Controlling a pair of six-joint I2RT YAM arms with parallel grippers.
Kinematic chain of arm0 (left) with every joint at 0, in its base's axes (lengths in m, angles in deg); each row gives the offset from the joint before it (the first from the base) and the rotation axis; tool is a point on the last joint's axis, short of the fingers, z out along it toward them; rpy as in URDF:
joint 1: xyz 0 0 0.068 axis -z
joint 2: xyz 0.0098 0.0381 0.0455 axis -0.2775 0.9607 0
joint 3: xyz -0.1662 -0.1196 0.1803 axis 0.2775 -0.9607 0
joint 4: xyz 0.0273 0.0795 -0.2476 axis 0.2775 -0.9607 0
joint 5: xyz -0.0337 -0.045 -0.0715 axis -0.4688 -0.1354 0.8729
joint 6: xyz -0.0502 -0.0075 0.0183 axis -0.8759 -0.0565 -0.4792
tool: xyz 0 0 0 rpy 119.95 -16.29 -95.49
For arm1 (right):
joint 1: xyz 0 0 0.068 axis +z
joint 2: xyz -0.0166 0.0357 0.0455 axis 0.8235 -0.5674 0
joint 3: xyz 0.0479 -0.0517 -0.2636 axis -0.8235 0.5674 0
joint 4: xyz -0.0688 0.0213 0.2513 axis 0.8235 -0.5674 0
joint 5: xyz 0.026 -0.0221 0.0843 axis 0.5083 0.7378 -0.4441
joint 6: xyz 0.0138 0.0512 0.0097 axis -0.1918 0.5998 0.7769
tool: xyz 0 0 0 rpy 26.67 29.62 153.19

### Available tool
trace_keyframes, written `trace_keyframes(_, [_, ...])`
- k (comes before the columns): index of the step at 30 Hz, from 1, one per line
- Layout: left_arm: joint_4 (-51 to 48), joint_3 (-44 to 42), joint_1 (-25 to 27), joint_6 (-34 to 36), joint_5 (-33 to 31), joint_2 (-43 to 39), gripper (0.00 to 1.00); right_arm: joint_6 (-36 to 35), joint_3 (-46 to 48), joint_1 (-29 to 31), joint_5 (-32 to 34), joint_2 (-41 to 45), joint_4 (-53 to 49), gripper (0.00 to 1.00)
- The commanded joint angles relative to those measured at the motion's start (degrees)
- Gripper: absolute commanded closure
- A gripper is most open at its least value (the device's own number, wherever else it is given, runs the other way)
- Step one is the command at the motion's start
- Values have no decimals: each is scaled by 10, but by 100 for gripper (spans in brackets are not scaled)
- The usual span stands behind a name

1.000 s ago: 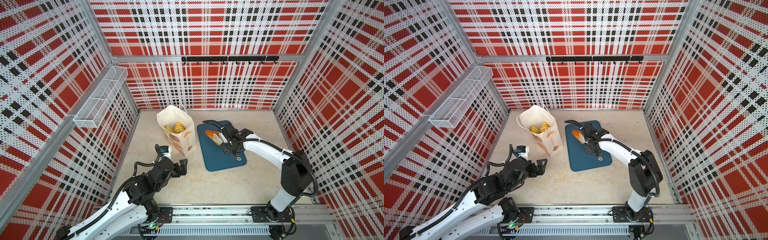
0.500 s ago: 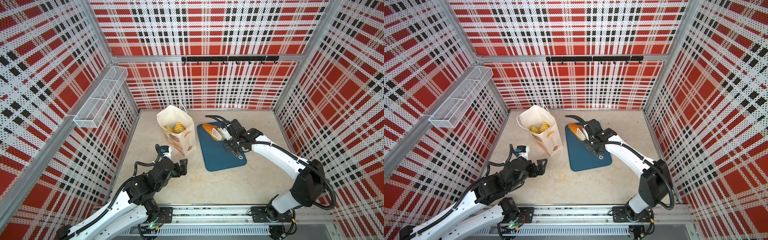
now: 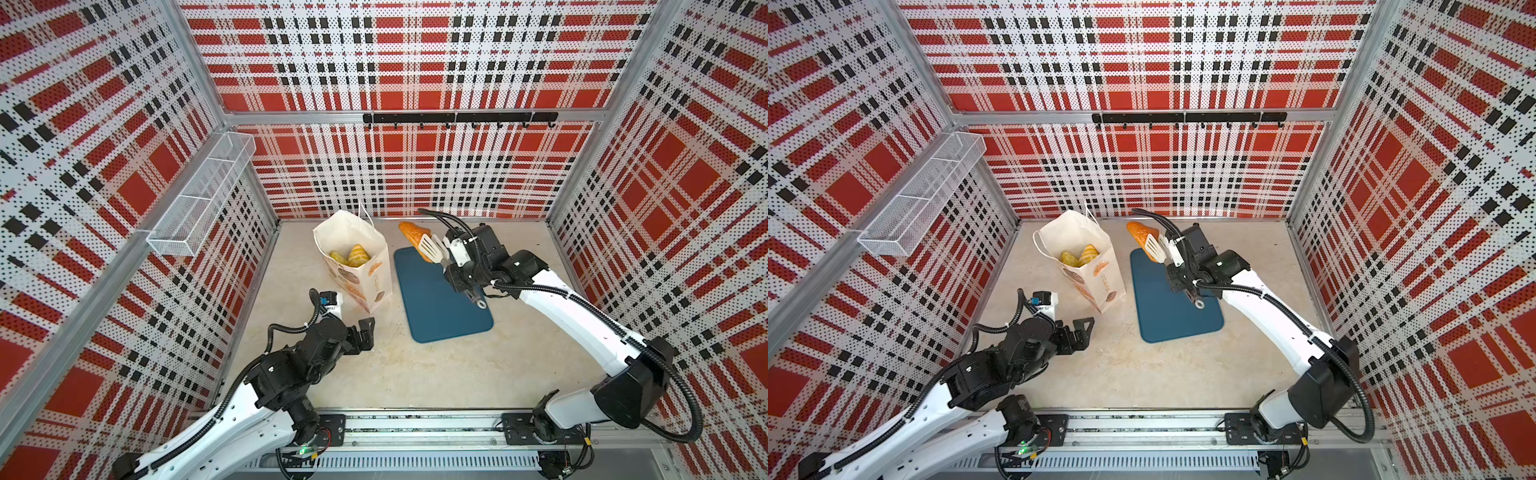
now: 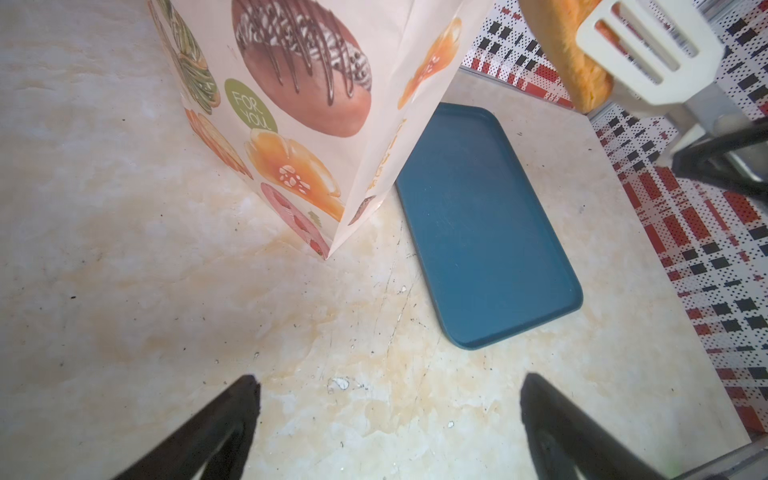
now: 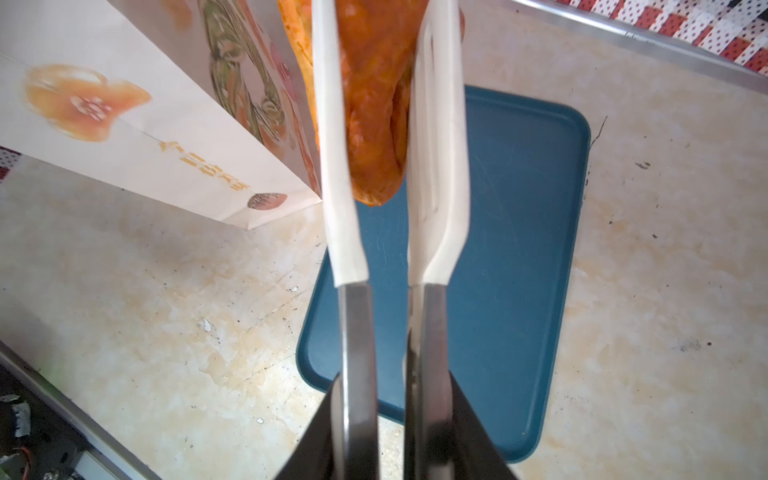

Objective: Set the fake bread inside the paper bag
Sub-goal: 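Lift the orange bun over the paper bag opening with the right gripper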

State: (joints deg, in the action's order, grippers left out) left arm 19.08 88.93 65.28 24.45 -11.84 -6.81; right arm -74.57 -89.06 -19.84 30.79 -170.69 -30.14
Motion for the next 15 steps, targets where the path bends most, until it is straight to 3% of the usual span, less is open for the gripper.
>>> trace_keyframes(1, [6, 10, 3, 2, -11, -6, 1, 7, -40, 6, -17, 25, 46, 66])
trace_keyframes(15, [4, 6, 2, -1, -12, -12, 1, 1, -145, 64, -20, 1, 73, 66])
